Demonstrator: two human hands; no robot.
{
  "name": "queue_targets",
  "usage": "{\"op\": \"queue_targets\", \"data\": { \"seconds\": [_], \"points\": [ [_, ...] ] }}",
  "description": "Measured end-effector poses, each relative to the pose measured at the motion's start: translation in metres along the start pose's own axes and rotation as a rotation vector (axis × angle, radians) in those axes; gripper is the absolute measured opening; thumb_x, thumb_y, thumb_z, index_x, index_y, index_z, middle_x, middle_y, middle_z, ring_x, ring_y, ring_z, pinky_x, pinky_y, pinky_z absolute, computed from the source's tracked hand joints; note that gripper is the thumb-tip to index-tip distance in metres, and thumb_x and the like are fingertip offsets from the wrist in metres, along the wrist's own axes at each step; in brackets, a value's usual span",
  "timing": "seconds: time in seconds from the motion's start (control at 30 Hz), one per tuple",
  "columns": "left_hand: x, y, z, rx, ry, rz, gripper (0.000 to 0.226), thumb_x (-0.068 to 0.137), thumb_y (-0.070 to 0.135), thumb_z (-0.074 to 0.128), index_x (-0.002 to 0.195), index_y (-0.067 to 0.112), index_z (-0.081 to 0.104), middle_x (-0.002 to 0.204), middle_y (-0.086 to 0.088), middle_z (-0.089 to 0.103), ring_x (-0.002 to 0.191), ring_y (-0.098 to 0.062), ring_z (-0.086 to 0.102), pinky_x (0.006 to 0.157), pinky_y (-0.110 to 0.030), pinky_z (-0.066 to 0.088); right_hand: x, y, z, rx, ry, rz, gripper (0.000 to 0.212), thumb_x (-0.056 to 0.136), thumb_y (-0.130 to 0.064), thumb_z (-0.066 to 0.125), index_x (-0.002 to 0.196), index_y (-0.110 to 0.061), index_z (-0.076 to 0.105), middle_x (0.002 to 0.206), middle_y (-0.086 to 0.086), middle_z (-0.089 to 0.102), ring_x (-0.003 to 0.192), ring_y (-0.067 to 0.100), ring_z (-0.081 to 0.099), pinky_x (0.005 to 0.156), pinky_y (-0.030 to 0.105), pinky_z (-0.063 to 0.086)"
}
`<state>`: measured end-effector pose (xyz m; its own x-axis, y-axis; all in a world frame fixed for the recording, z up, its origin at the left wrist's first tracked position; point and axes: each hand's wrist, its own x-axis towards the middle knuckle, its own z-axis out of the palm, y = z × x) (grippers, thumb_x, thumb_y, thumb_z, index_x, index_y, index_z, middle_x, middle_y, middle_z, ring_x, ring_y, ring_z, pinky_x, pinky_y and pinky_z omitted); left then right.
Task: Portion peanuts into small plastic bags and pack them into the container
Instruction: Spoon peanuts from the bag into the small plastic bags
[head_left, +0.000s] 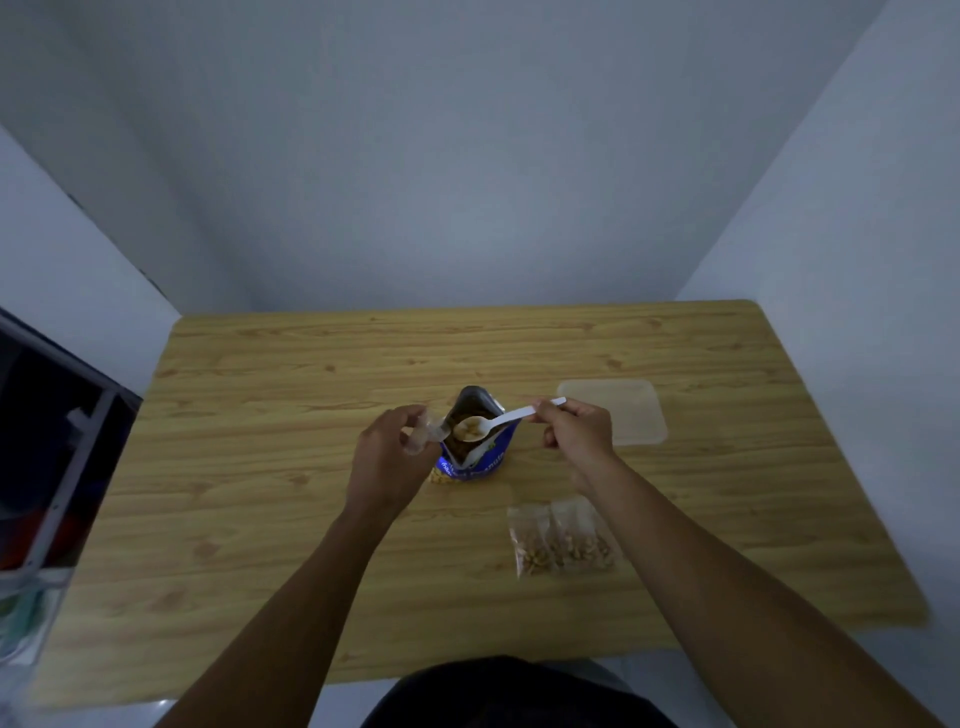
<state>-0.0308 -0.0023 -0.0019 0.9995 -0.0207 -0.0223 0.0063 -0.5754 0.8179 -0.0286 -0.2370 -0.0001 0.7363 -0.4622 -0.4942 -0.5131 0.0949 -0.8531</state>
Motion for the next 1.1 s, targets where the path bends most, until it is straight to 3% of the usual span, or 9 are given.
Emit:
{"op": "queue_targets", "data": {
  "seconds": [0.1, 0.27, 0.4, 0.57, 0.67, 0.73, 0.83, 0.93, 1.1],
  "points": [
    [0.004, 0.000, 0.002, 0.059, -0.003, 0.046, 0.046, 0.078, 0.024, 0.074, 0.122, 0.020, 0.065, 0.104, 0.006, 0.066, 0.085, -0.009, 0.063, 0.067, -0.033, 0.058, 0.003, -0.005, -0.007, 0.092, -0.011, 0.052, 0.011, 0.088, -0.016, 0.077, 0.086, -0.006, 0.075, 0.079, 0.009, 0.077, 0.047, 0.012, 0.046, 0.052, 0.027, 0.047],
    [0.010, 0.005, 0.007, 0.104, -0.006, 0.071, 0.043, 0.074, 0.020, 0.076, 0.116, 0.019, 0.068, 0.098, 0.007, 0.061, 0.078, -0.009, 0.058, 0.065, -0.025, 0.050, 0.004, -0.029, -0.017, 0.162, -0.058, -0.003, 0.009, 0.088, -0.013, 0.077, 0.085, -0.005, 0.074, 0.085, 0.016, 0.077, 0.049, 0.012, 0.045, 0.056, 0.030, 0.049],
    [0.015, 0.014, 0.011, 0.095, -0.009, 0.094, 0.043, 0.070, 0.016, 0.074, 0.112, 0.021, 0.070, 0.096, 0.008, 0.059, 0.077, -0.009, 0.058, 0.065, -0.025, 0.048, -0.002, -0.052, -0.016, 0.052, -0.098, -0.158, 0.012, 0.090, -0.018, 0.076, 0.081, -0.011, 0.077, 0.078, 0.007, 0.078, 0.047, 0.008, 0.048, 0.057, 0.028, 0.050],
    [0.017, 0.031, 0.017, 0.039, -0.017, 0.120, 0.038, 0.075, 0.016, 0.071, 0.111, 0.025, 0.068, 0.096, 0.007, 0.065, 0.077, -0.007, 0.061, 0.065, -0.030, 0.053, -0.016, -0.063, -0.005, -0.203, -0.183, -0.461, 0.021, 0.086, -0.033, 0.078, 0.073, -0.018, 0.079, 0.065, 0.015, 0.071, 0.052, 0.018, 0.051, 0.056, 0.035, 0.044],
    [0.015, 0.037, 0.019, -0.025, -0.022, 0.098, 0.033, 0.082, 0.016, 0.069, 0.113, 0.026, 0.069, 0.091, 0.010, 0.070, 0.080, -0.004, 0.065, 0.068, -0.033, 0.058, -0.026, -0.072, -0.003, -0.311, -0.308, -0.611, 0.013, 0.087, -0.028, 0.078, 0.077, -0.020, 0.079, 0.051, -0.001, 0.063, 0.048, 0.010, 0.050, 0.054, 0.034, 0.046],
    [0.014, 0.036, 0.020, -0.065, -0.023, 0.085, 0.033, 0.082, 0.014, 0.068, 0.112, 0.026, 0.071, 0.091, 0.011, 0.072, 0.082, -0.003, 0.067, 0.071, -0.034, 0.059, -0.029, -0.077, -0.005, -0.379, -0.408, -0.675, 0.006, 0.087, -0.024, 0.079, 0.083, -0.028, 0.080, 0.057, -0.011, 0.066, 0.053, 0.009, 0.056, 0.056, 0.038, 0.052],
    [0.014, 0.033, 0.020, -0.097, -0.021, 0.096, 0.033, 0.082, 0.015, 0.070, 0.113, 0.025, 0.071, 0.096, 0.009, 0.073, 0.086, -0.003, 0.068, 0.073, -0.035, 0.060, -0.032, -0.084, -0.011, -0.418, -0.480, -0.704, 0.007, 0.086, -0.020, 0.079, 0.090, -0.025, 0.081, 0.070, -0.011, 0.074, 0.060, 0.011, 0.063, 0.059, 0.036, 0.056],
    [0.011, 0.032, 0.019, -0.117, -0.001, 0.102, 0.032, 0.084, 0.015, 0.072, 0.115, 0.019, 0.070, 0.093, 0.010, 0.072, 0.084, 0.002, 0.066, 0.067, -0.018, 0.056, -0.032, -0.092, -0.017, -0.330, -0.429, -0.718, 0.004, 0.087, -0.022, 0.079, 0.091, -0.022, 0.081, 0.067, 0.007, 0.072, 0.056, 0.014, 0.060, 0.055, 0.028, 0.050],
    [0.005, 0.024, 0.017, -0.159, 0.078, 0.072, 0.034, 0.080, 0.016, 0.077, 0.113, 0.018, 0.068, 0.087, 0.008, 0.070, 0.083, -0.007, 0.065, 0.072, -0.020, 0.053, -0.019, -0.082, -0.024, -0.169, -0.168, -0.645, 0.017, 0.092, -0.028, 0.073, 0.085, -0.014, 0.080, 0.067, 0.016, 0.070, 0.054, 0.017, 0.059, 0.058, 0.042, 0.056]
  ]
}}
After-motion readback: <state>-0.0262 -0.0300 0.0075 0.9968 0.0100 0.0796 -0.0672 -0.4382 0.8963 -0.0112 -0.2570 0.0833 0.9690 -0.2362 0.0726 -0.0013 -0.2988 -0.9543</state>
